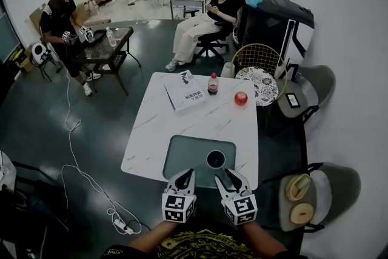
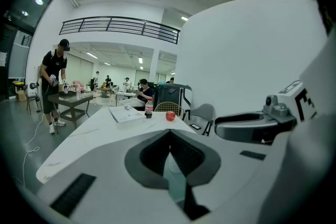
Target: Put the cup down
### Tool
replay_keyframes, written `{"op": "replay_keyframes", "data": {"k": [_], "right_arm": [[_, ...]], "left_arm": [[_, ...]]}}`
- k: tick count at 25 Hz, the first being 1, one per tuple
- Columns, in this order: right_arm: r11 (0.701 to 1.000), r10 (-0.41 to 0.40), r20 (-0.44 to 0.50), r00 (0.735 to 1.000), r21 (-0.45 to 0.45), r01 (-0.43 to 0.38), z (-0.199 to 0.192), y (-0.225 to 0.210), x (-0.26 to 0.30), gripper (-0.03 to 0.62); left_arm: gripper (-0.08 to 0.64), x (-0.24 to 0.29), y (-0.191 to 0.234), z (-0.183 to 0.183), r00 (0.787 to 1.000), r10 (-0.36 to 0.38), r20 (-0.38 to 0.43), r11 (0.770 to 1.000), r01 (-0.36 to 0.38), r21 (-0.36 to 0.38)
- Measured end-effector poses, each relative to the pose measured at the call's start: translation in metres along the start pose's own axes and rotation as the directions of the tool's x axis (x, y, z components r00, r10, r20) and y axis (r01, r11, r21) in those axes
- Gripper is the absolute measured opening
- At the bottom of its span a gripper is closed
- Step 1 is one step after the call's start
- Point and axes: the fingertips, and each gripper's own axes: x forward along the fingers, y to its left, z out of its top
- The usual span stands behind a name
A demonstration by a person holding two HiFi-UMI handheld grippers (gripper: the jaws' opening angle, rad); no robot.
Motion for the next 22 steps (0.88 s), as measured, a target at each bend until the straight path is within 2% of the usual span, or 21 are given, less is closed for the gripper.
{"op": "replay_keyframes", "data": {"k": [4,9,16,22], "right_arm": [[1.000,0.003,-0.006,1.000,-0.020,-0.003,0.000,0.007,-0.015,0.075],[0.999,-0.002,-0.006,1.000,-0.037,0.002,-0.002,0.010,-0.037,0.020],[0.999,0.022,0.001,1.000,-0.044,-0.022,-0.008,0.018,-0.068,0.008],[0.997,0.053,0.007,0.999,-0.061,-0.052,-0.015,0.027,-0.100,0.008]], "left_arm": [[0.009,-0.014,-0.008,0.002,1.000,0.021,0.010,1.000,-0.021,0.002],[0.009,-0.034,-0.025,-0.002,0.999,0.035,0.022,0.999,-0.035,-0.008],[0.009,-0.061,-0.053,-0.018,0.999,0.039,0.013,0.999,-0.039,-0.032],[0.009,-0.089,-0.076,-0.031,0.996,0.083,0.025,0.996,-0.083,-0.030]]}}
